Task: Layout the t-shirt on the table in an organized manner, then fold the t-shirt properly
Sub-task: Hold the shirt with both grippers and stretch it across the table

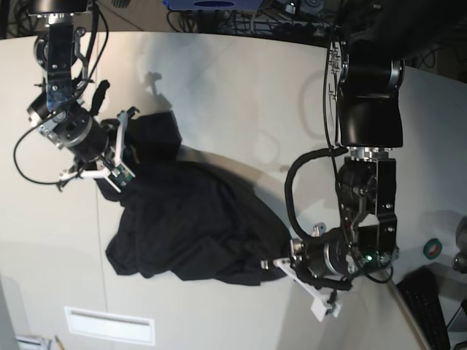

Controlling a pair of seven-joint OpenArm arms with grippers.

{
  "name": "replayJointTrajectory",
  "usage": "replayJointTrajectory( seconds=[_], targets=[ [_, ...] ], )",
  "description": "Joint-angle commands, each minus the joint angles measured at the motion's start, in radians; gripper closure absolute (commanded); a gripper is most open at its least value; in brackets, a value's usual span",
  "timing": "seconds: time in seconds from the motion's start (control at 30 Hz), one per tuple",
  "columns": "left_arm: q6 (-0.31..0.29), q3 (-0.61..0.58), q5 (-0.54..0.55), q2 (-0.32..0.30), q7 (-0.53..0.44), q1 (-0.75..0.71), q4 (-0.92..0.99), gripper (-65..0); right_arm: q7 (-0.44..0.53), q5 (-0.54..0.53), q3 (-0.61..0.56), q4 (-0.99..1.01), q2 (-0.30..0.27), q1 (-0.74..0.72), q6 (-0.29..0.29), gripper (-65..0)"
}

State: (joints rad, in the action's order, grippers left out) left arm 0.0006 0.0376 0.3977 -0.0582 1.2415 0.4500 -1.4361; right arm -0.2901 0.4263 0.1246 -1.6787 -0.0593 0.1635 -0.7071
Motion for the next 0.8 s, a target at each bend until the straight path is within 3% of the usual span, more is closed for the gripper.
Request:
replayJointTrajectory(
  seconds=[0.0,0.17,0.3,0.47,0.67,0.77],
  targets=[
    [0.002,0.025,0.007,-0.001,-0.001,0.045,-0.045,0.0,0.025,-0.01,0.007,-0.027,-0.001,-0.04,0.009,0.0],
    [0.002,0.046,0.007,0.001,0.002,0.126,0.001,0.0,-0.065,-0.01,0.007,-0.034,-0.037,-0.173,0.009,0.0],
    [0.002,0.045,0.0,0.018,-0.113,0.192,0.108,0.0,-0.11,-0.01,0.007,-0.025,-0.06,-0.302,0.009,0.0],
    [0.003,0.055,0.007,0.021,-0.139,0.247,0.154,0.0,-0.171,-0.008,0.005,-0.053,-0.106,-0.388,0.009,0.0],
    [0.003,0.057,0.002,-0.027,-0.173,0.099,0.008,0.0,-0.186,-0.01,0.0,-0.163,-0.099,-0.21,0.009,0.0],
    [0.003,0.057,0.0,-0.082,-0.173,-0.018,-0.047,0.0,-0.185,-0.014,-0.003,-0.163,-0.04,-0.104,0.009,0.0]
  ],
)
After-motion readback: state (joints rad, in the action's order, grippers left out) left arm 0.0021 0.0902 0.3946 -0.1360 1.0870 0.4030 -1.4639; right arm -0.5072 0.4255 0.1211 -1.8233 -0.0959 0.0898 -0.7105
